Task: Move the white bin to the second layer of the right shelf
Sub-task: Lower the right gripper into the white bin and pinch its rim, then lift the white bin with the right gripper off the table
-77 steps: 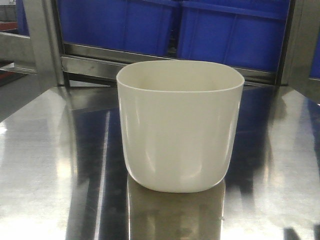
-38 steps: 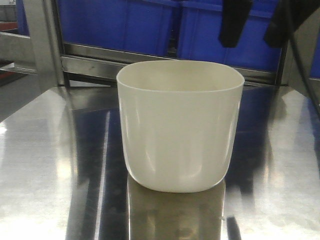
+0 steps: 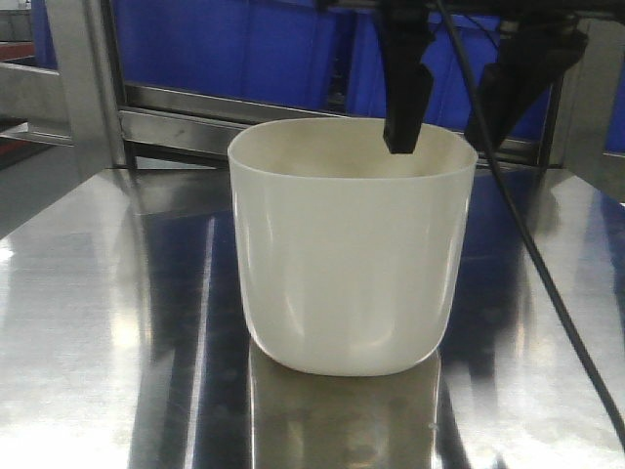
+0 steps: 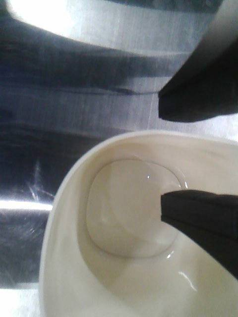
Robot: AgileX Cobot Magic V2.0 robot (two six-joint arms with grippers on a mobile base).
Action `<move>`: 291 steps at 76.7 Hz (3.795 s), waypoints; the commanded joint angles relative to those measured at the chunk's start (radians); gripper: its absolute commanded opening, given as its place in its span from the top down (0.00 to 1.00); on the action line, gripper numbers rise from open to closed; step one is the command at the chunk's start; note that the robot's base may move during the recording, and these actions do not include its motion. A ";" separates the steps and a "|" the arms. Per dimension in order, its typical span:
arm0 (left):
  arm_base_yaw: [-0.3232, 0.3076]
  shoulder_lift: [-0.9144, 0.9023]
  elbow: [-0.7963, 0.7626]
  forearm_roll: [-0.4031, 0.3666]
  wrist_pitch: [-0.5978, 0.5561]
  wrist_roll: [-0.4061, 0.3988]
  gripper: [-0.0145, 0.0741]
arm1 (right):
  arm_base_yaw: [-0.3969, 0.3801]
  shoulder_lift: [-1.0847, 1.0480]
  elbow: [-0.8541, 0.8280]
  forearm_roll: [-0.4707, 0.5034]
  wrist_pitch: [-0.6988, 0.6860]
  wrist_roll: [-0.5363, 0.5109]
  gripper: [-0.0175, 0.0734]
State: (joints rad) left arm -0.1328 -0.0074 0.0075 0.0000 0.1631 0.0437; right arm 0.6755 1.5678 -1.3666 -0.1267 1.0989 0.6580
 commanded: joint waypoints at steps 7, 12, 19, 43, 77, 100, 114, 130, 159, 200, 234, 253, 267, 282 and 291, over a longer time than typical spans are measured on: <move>-0.007 -0.014 0.037 0.000 -0.086 -0.005 0.74 | -0.035 -0.034 0.014 -0.010 -0.055 0.003 0.34; -0.007 -0.014 0.037 0.000 -0.086 -0.005 0.74 | -0.039 -0.034 0.030 0.000 -0.066 0.003 0.34; -0.007 -0.014 0.037 0.000 -0.086 -0.005 0.74 | -0.040 -0.033 0.061 0.033 -0.100 0.003 0.34; -0.007 -0.014 0.037 0.000 -0.086 -0.005 0.74 | -0.040 -0.031 0.094 0.049 -0.131 0.003 0.34; -0.007 -0.014 0.037 0.000 -0.086 -0.005 0.74 | -0.040 -0.039 0.094 0.034 -0.134 0.002 0.76; -0.007 -0.014 0.037 0.000 -0.086 -0.005 0.74 | -0.107 -0.141 0.095 -0.003 -0.151 -0.209 0.76; -0.007 -0.014 0.037 0.000 -0.086 -0.005 0.74 | -0.218 -0.237 0.119 0.005 -0.143 -0.293 0.76; -0.007 -0.014 0.037 0.000 -0.086 -0.005 0.74 | -0.389 -0.383 0.266 0.073 -0.181 -0.385 0.76; -0.007 -0.014 0.037 0.000 -0.086 -0.005 0.74 | -0.673 -0.722 0.576 0.135 -0.336 -0.621 0.76; -0.007 -0.014 0.037 0.000 -0.086 -0.005 0.74 | -0.664 -1.117 0.775 0.127 -0.360 -0.554 0.76; -0.007 -0.014 0.037 0.000 -0.086 -0.005 0.74 | -0.664 -1.160 0.775 0.127 -0.355 -0.554 0.76; -0.007 -0.014 0.037 0.000 -0.086 -0.005 0.74 | -0.664 -1.160 0.775 0.127 -0.355 -0.554 0.76; -0.007 -0.014 0.037 0.000 -0.086 -0.005 0.74 | -0.664 -1.160 0.775 0.127 -0.355 -0.554 0.76; -0.007 -0.014 0.037 0.000 -0.086 -0.005 0.74 | -0.664 -1.160 0.775 0.127 -0.355 -0.554 0.76; -0.007 -0.014 0.037 0.000 -0.086 -0.005 0.74 | -0.664 -1.160 0.775 0.127 -0.355 -0.554 0.76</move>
State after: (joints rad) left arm -0.1328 -0.0074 0.0075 0.0000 0.1631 0.0437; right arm 0.0121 0.4039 -0.5622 0.0000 0.8306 0.1002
